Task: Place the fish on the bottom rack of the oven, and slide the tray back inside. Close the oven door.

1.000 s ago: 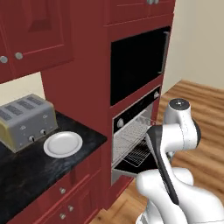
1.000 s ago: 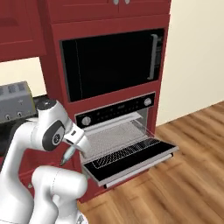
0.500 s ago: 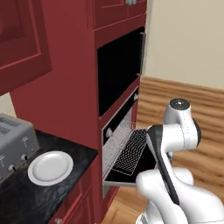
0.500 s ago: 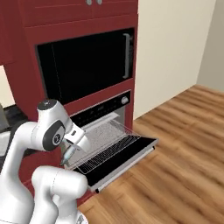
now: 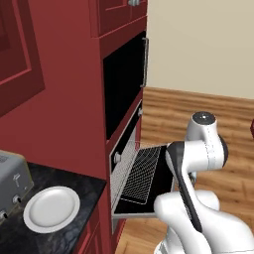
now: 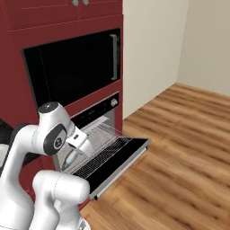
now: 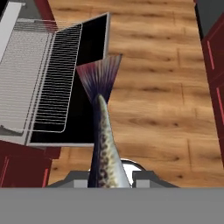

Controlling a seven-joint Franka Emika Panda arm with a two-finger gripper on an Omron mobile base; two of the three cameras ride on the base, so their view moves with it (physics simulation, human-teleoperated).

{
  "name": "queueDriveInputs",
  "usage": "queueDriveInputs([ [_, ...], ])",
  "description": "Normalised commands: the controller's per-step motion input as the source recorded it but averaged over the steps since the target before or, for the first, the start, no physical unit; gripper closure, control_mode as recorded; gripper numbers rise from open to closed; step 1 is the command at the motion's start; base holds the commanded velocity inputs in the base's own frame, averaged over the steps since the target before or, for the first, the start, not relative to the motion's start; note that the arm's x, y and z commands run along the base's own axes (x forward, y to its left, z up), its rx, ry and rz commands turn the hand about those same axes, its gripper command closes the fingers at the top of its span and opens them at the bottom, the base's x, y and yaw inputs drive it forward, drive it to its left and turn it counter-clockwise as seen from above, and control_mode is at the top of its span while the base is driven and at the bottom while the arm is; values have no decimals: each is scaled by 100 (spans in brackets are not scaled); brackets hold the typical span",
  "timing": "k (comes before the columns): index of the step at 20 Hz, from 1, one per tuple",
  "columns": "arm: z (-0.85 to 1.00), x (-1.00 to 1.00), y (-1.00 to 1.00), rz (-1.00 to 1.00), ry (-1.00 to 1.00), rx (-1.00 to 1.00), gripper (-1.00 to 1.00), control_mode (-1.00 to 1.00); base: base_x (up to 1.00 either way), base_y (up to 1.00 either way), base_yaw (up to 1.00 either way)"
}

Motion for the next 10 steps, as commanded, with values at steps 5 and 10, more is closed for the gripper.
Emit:
queueDriveInputs([
  [5, 0, 4, 0, 0, 0, 0, 100, -100, 3, 1, -1],
  [10, 0, 2, 0, 0, 0, 0, 100, -100, 0, 0, 0],
])
